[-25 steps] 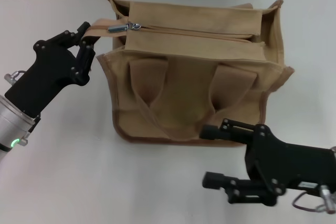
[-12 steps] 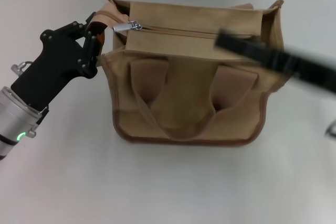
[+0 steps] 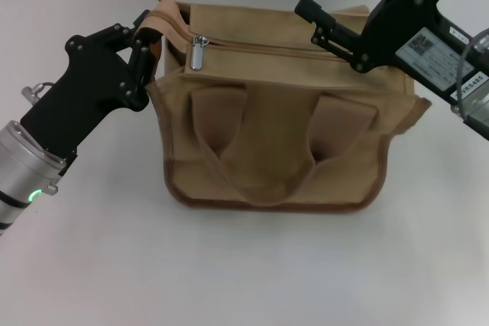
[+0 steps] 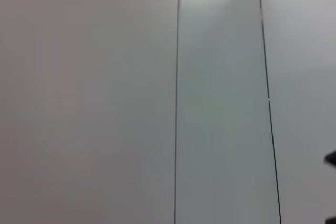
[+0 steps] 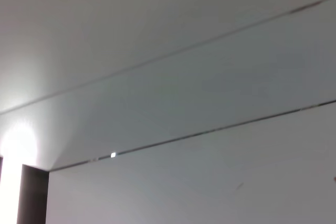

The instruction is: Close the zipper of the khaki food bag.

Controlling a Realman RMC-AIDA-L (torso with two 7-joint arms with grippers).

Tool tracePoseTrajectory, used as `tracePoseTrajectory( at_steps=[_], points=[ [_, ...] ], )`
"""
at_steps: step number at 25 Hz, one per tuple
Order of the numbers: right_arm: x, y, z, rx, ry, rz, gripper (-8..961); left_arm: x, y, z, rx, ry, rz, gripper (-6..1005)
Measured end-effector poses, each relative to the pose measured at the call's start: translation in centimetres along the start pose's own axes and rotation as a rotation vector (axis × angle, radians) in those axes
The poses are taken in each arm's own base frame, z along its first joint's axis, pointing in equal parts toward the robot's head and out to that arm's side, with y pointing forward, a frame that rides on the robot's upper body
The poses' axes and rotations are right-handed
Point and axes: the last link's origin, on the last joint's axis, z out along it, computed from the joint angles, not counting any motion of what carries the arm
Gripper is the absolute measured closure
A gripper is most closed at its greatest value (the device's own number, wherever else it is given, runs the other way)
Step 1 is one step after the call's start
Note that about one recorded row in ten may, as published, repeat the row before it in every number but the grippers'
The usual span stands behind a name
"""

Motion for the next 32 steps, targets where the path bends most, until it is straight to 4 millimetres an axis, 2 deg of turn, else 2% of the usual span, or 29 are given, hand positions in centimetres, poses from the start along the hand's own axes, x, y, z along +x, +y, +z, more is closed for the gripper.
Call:
tracePoseTrajectory(
  at_steps=[4,12,17,22,27,32],
  points=[
    [-0.1,0.1,0.4,0.003,0.008,0.004,204,0.2,0.2,0.0,-0.010,0.017,0.023,978],
    [0.7,0.6,2.2,0.061,0.149,-0.062,205,0.7,0.5,0.4,-0.031,0.052,0.012,978],
    [1.1,0.2,2.8,0.114,0.204,-0.066,206,0.9,0.8,0.9,-0.051,0.076,-0.003,978],
    [0.8,-0.3,3.4,0.198,0.232,-0.126,207,0.9,0.9,1.2,-0.054,0.085,-0.013,978],
    [0.6,0.2,4.1,0.204,0.255,-0.238,207,0.8,1.1,1.5,-0.051,0.089,-0.025,978],
    [0.0,-0.2,4.2,0.248,0.236,-0.273,208,0.9,1.1,1.7,-0.056,0.093,-0.025,978]
  ],
)
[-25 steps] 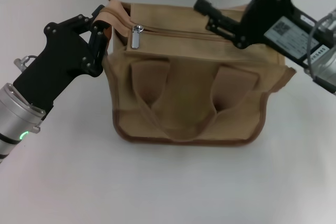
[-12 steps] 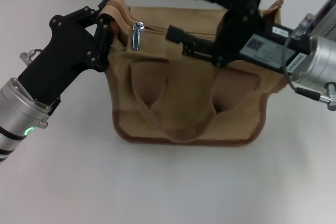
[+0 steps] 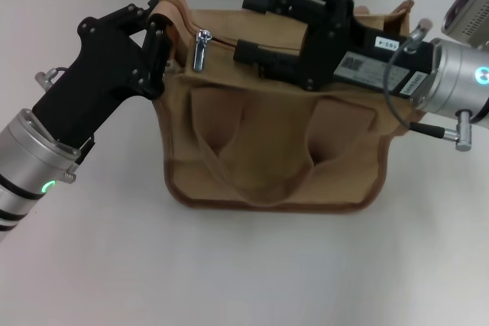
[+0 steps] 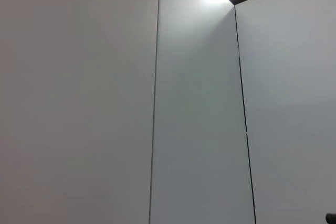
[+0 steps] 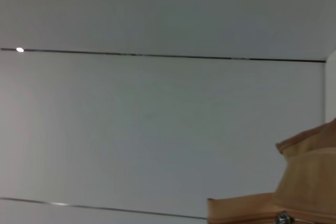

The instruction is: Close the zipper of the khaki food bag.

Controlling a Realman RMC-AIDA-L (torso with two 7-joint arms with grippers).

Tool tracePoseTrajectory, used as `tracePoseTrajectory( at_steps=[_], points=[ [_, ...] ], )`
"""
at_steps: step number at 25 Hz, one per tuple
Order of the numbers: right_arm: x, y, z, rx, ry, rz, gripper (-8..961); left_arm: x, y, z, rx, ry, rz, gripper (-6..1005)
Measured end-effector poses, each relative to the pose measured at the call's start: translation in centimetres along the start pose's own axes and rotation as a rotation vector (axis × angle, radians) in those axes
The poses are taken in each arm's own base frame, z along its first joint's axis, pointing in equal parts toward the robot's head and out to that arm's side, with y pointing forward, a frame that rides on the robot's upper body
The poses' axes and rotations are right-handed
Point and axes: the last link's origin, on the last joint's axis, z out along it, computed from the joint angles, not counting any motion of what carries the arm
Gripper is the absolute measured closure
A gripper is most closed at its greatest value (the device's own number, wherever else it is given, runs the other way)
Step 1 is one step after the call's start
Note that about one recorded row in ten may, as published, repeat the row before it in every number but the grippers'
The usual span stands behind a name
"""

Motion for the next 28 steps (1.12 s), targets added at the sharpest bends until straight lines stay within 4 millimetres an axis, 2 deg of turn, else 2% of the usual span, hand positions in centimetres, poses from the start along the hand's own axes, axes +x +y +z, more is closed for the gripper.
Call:
tracePoseTrajectory(
  at_steps=[11,19,28],
  points=[
    [-0.7,0.1,1.6,0.054,0.038,-0.117,210,0.0,-0.1,0.5,-0.004,0.004,-0.055,978],
    [-0.1,-0.1,2.5,0.093,0.119,-0.203,212,0.0,-0.4,1.0,-0.008,-0.001,-0.061,978],
    [-0.2,0.1,2.7,0.087,0.125,-0.238,213,-0.2,-0.4,1.6,-0.012,-0.006,-0.067,978]
  ],
)
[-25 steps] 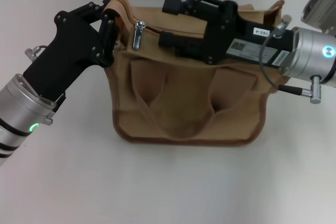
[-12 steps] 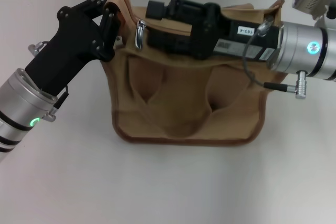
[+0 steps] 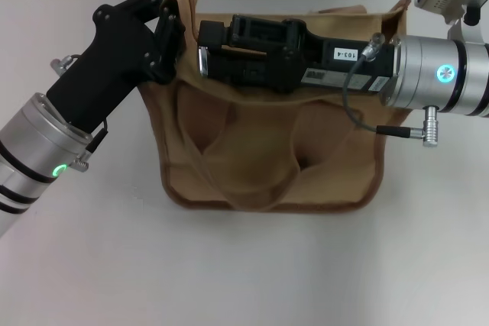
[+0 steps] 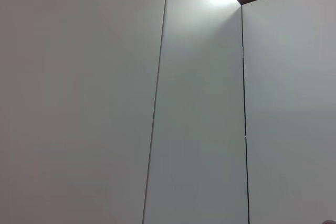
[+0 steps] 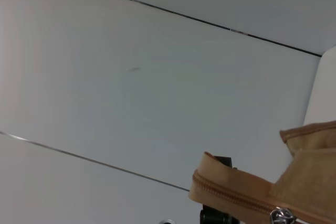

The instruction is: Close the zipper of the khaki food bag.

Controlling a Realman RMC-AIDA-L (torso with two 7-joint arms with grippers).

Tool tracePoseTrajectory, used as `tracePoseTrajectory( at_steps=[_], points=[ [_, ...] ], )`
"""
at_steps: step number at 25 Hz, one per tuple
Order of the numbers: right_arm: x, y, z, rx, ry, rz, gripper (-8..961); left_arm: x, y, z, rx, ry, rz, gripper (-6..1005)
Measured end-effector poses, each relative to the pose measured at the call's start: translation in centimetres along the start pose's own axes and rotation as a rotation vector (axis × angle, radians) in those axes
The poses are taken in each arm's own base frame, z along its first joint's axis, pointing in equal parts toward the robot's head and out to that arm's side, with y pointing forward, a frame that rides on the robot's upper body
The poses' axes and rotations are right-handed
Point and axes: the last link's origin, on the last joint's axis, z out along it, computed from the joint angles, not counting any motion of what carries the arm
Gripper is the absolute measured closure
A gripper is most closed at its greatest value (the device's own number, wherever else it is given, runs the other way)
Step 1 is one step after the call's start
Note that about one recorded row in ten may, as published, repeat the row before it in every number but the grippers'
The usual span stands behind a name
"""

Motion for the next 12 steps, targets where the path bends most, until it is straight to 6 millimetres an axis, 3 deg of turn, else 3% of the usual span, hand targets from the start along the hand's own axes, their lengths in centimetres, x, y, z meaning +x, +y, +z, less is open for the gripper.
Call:
tracePoseTrajectory(
  at_steps=[12],
  points=[
    [-0.67,0.52,-0.04,-0.012,-0.014,-0.020,215,-0.19,-0.18,0.61,-0.002,-0.013,0.000,978]
  ],
)
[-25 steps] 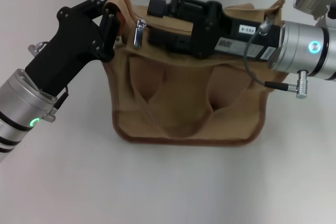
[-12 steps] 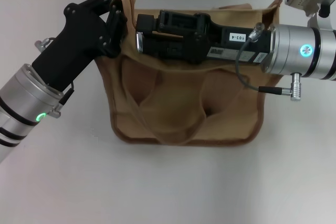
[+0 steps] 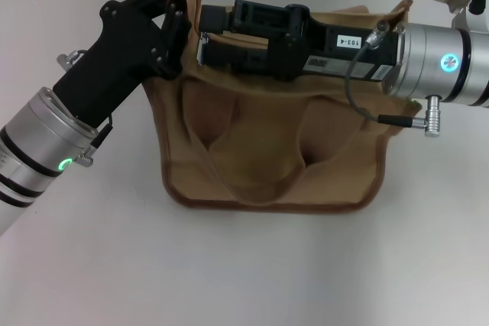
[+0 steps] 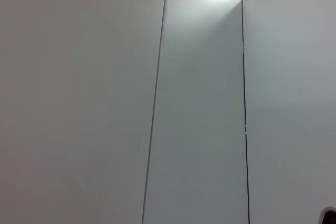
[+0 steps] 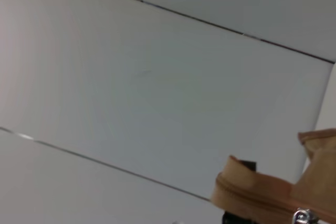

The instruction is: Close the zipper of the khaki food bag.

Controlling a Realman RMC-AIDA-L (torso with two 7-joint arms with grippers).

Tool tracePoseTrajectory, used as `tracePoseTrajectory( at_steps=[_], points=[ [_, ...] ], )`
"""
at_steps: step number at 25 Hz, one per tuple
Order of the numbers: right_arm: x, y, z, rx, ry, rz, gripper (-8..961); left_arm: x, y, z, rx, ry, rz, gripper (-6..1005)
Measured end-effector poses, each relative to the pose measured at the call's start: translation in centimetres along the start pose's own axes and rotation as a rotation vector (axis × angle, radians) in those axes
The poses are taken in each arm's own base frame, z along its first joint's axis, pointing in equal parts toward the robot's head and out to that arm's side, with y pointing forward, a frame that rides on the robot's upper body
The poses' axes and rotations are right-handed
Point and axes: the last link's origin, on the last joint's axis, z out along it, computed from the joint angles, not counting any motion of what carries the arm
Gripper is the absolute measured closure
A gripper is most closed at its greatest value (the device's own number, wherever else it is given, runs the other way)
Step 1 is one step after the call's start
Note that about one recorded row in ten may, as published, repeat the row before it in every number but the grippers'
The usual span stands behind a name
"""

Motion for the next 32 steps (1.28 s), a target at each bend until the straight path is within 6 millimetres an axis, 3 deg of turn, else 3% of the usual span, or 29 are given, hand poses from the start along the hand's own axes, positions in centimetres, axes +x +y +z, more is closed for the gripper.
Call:
tracePoseTrajectory(
  at_steps=[23,32],
  points=[
    [-0.6,-0.8,0.6,0.063,-0.022,0.008,219,0.0,0.0,0.3,-0.003,0.000,0.001,978],
    [-0.9,-1.1,0.6,0.084,-0.033,0.006,461,0.0,0.0,0.3,-0.003,0.000,-0.001,978]
  ],
)
